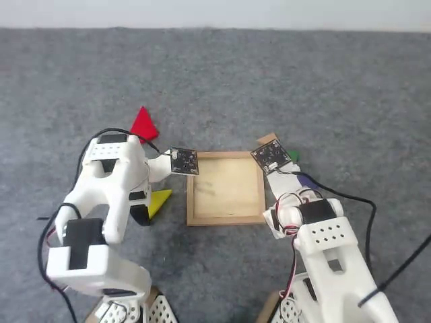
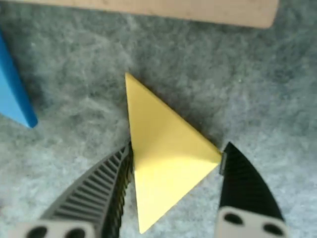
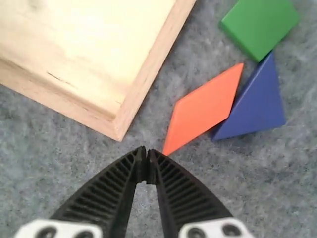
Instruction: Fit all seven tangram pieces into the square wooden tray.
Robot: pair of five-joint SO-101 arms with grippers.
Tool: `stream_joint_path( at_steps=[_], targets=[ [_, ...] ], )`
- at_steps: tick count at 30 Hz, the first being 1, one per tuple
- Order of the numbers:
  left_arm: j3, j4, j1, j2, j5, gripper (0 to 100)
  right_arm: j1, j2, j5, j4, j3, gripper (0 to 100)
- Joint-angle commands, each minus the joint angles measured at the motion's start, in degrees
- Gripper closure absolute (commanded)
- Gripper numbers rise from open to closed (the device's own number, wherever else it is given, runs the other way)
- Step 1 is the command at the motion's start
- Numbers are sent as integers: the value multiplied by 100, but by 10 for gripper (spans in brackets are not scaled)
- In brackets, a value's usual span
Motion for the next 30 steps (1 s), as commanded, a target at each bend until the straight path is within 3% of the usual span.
stream_joint_path(
  at_steps=[1,13,24,30],
  targets=[
    [-84,79,62,-18,193,763,-4,22,44,-119,-88,979],
    [84,53,35,-158,325,841,-4,22,44,-119,-88,979],
    [1842,-1257,-193,-1820,633,908,-4,22,44,-119,-88,979],
    [2220,-1292,-237,-2242,941,972,-13,22,35,-119,-88,979]
  ],
)
